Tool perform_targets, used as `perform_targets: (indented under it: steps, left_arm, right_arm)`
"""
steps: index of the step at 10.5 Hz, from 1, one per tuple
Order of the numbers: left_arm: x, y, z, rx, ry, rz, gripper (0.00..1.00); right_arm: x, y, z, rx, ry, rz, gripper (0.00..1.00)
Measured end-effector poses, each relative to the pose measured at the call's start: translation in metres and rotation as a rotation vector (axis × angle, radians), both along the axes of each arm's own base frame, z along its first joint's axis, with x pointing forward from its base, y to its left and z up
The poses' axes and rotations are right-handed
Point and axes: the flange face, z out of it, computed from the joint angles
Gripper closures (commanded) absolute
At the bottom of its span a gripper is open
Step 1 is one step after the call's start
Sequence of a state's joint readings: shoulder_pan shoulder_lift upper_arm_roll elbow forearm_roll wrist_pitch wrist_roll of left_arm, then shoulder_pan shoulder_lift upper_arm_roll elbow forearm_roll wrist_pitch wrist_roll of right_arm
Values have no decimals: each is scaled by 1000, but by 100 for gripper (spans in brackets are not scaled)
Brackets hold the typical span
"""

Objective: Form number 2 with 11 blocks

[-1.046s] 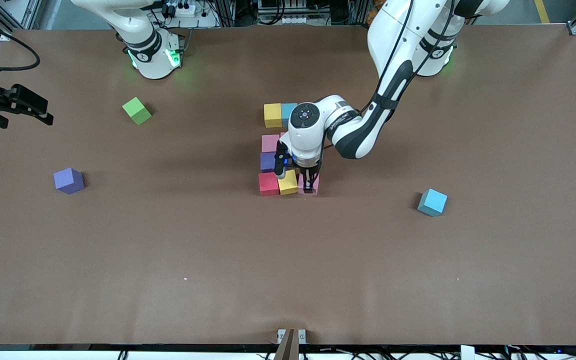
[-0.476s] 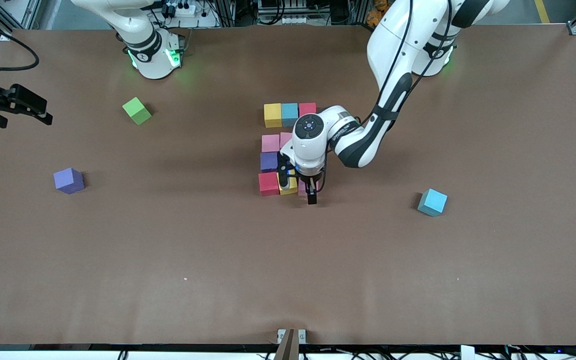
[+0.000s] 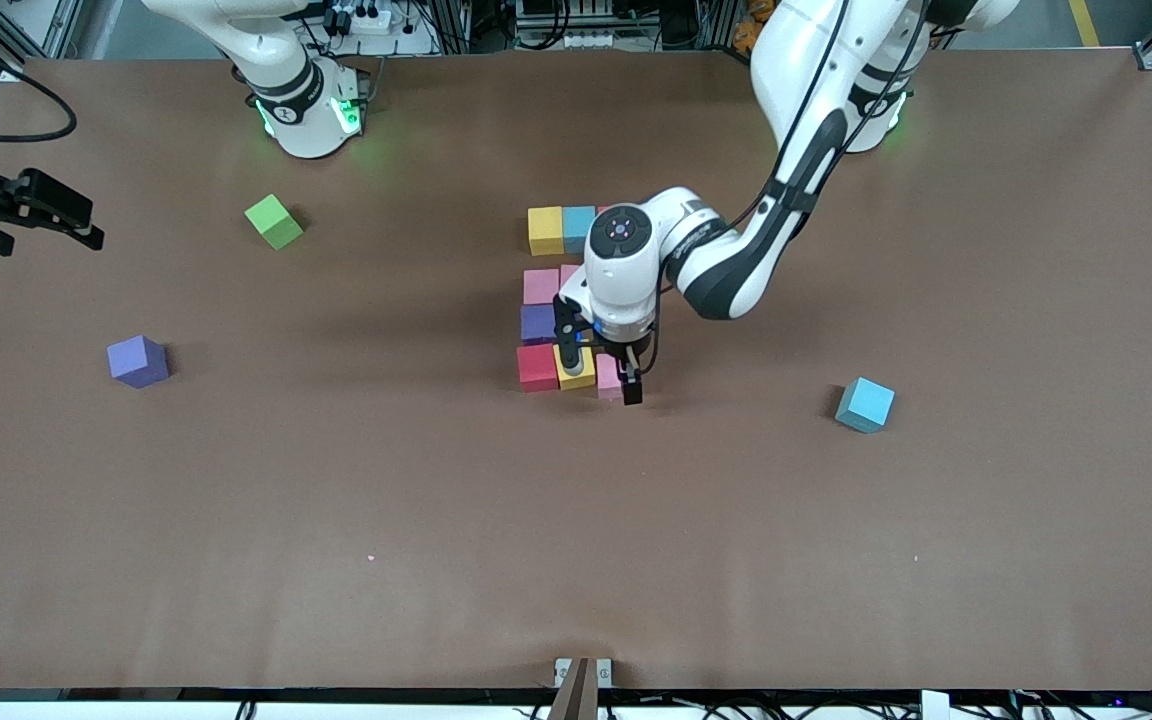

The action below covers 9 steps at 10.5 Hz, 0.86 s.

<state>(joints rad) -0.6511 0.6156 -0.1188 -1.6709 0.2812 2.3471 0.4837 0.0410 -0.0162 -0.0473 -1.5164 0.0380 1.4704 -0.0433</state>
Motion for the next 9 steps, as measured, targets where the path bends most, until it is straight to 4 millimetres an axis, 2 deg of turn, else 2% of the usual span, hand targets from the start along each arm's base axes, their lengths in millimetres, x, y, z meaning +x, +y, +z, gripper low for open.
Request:
perform_targets:
  steps: [3, 4, 6, 9]
  left_arm:
    - [-1, 9, 40, -18, 20, 51, 0]
    - [7, 22, 59, -35, 33, 98, 0]
    - [32, 61, 100, -50, 28, 188, 0]
    - [60, 132, 181, -93, 45, 380, 0]
  right_arm:
    - [0, 0, 0, 0, 0, 0, 0]
    - [0, -1, 0, 0, 0, -1, 0]
    - [0, -1, 0, 0, 0, -1, 0]
    - [0, -1, 0, 0, 1, -2, 0]
